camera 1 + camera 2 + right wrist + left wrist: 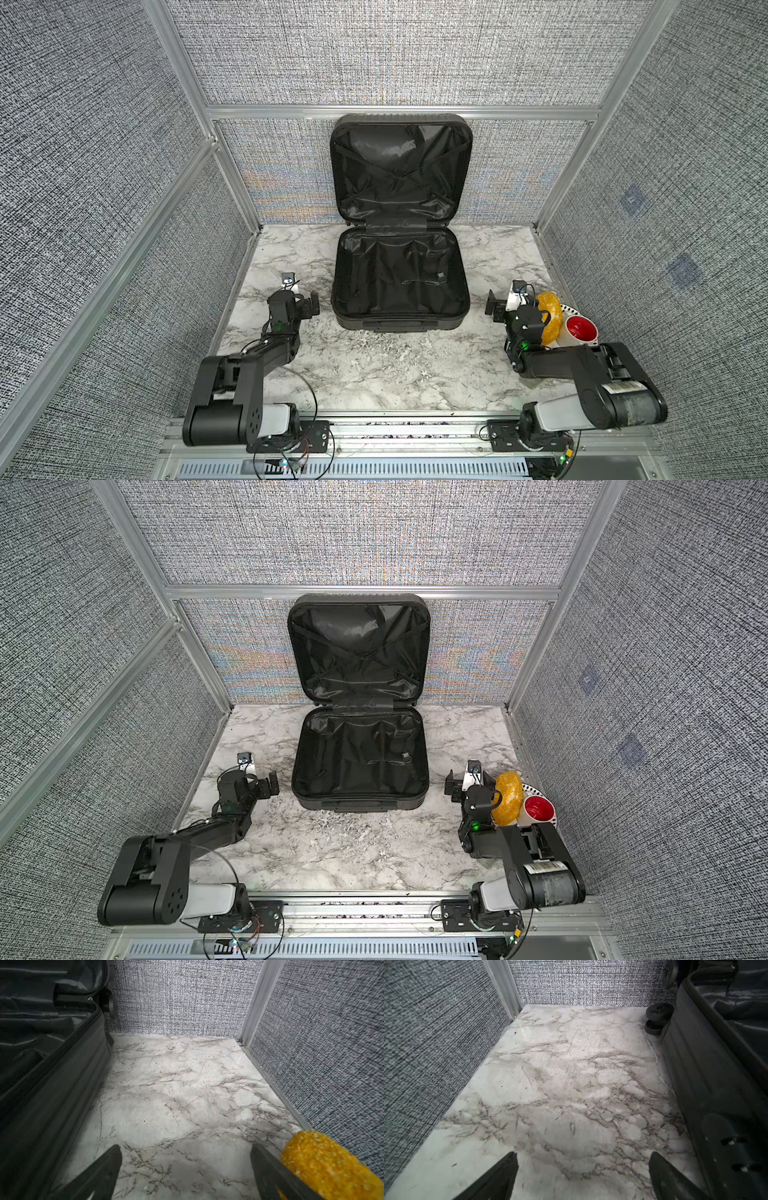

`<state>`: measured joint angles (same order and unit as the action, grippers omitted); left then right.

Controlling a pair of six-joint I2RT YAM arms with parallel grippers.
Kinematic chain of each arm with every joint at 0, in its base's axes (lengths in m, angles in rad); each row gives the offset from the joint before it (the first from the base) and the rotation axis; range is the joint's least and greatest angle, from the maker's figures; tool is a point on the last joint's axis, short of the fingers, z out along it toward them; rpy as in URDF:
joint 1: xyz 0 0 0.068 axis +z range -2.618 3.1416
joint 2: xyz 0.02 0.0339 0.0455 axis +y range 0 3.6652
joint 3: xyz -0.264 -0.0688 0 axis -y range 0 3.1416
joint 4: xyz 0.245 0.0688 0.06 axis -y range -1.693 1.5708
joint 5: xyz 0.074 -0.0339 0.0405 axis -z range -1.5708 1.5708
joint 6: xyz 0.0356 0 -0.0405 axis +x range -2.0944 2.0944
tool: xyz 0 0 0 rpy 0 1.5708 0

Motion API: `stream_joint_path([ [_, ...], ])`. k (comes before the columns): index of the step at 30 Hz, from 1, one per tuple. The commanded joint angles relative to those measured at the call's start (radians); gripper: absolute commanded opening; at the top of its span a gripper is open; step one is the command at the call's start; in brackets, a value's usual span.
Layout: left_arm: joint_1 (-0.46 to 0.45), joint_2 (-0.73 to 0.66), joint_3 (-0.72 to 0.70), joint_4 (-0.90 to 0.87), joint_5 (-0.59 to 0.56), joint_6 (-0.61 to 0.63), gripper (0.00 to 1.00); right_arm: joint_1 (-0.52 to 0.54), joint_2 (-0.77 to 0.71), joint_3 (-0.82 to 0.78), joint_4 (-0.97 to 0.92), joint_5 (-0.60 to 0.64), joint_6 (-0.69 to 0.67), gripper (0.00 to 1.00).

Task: Open the suitcase zippers
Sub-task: Reset both arms

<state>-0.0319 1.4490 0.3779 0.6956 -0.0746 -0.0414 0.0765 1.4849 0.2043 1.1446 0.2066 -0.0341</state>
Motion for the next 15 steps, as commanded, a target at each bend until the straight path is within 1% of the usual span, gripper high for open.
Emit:
stream_joint_path([
  [1, 0.001, 0.092, 0.0, 0.229, 0.062, 0.028, 0.99, -0.013, 0.063, -0.03, 0.249, -0.084, -0.004, 0.98],
  [3, -0.002, 0.037, 0.068, -0.018, 0.057, 0.04, 0.99, -0.02, 0.029, 0.005, 0.121, -0.099, -0.001, 0.98],
  [5, -0.002, 0.064, 0.031, 0.107, 0.055, 0.035, 1.0, -0.039, 0.045, 0.008, 0.141, -0.132, 0.012, 0.98],
  [8, -0.002, 0.041, 0.053, 0.027, 0.063, 0.04, 0.99, -0.043, 0.052, 0.002, 0.167, -0.133, 0.014, 0.98],
  [15, -0.002, 0.047, 0.062, 0.022, 0.096, 0.052, 0.99, -0.044, 0.046, 0.01, 0.139, -0.134, 0.014, 0.98],
])
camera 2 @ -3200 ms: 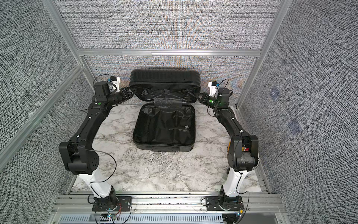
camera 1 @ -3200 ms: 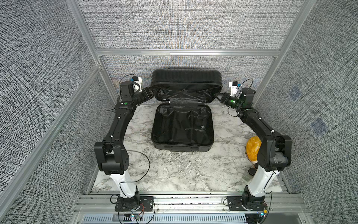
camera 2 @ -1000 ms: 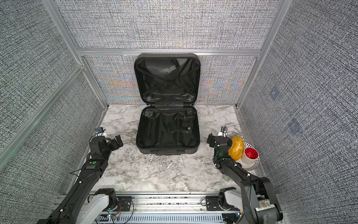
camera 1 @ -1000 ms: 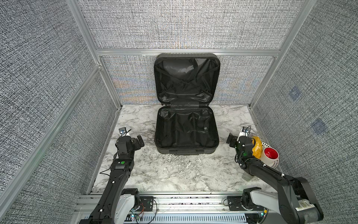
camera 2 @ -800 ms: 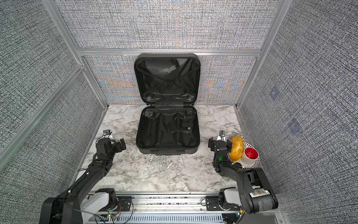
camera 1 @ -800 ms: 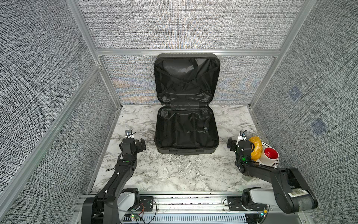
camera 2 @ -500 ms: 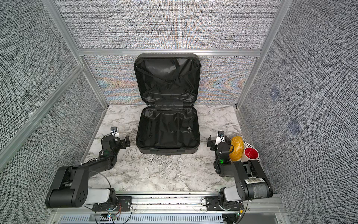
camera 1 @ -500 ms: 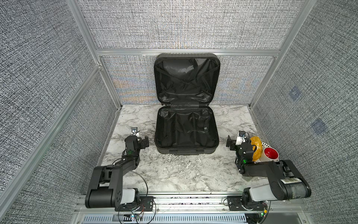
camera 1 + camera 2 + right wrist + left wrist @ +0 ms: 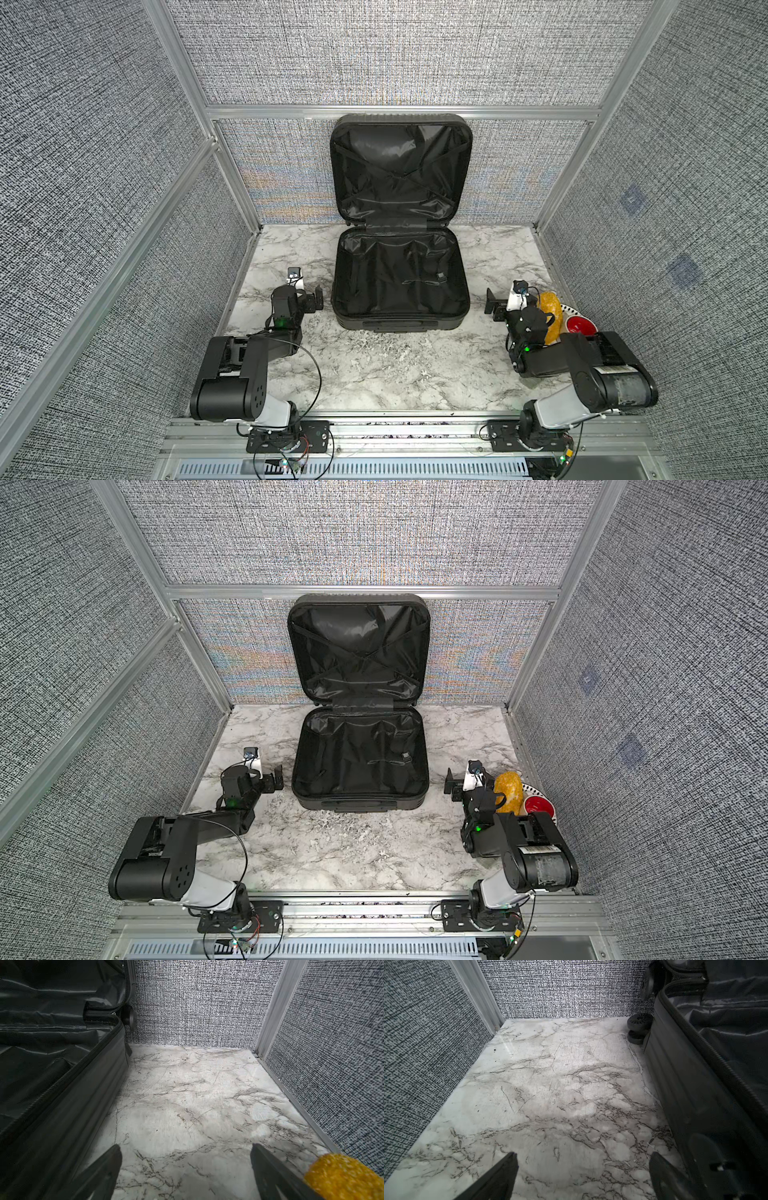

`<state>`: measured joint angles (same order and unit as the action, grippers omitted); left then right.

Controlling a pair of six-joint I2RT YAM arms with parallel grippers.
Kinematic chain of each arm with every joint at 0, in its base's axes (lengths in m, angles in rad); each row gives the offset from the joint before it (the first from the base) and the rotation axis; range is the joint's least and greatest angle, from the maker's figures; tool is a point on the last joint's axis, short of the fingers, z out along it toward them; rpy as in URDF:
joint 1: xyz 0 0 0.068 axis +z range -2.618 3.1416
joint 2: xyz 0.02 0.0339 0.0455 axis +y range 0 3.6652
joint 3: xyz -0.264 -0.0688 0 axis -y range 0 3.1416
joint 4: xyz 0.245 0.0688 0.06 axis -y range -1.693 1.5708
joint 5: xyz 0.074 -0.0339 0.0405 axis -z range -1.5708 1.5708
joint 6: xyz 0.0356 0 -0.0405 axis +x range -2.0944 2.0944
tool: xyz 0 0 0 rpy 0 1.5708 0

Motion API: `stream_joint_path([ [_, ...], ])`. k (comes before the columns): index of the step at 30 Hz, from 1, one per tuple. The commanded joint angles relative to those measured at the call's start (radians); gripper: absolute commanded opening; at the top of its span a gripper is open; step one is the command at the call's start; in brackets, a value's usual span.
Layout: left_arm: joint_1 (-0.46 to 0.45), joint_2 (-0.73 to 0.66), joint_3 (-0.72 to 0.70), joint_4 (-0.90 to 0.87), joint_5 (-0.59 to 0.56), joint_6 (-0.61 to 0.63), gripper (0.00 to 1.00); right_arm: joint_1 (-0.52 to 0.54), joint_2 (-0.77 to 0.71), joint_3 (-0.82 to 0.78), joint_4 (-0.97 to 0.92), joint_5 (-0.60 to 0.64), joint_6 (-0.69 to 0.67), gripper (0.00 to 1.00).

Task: Open the suitcase zippers
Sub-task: Reset both arms

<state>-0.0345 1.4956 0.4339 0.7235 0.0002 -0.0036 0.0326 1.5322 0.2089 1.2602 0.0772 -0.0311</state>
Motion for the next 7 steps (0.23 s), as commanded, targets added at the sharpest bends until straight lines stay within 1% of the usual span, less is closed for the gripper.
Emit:
stream_joint_path([
  [1, 0.002, -0.001, 0.008, -0.014, 0.02, 0.014, 1.0, 0.0, -0.003, 0.004, 0.024, -0.005, 0.011, 0.98],
  [4, 0.001, 0.012, 0.031, -0.048, 0.021, 0.016, 1.0, 0.001, -0.002, 0.005, 0.024, -0.004, 0.011, 0.98],
  [7, 0.001, -0.006, 0.005, -0.019, 0.035, 0.025, 0.99, 0.0, -0.001, 0.005, 0.025, -0.005, 0.012, 0.98],
])
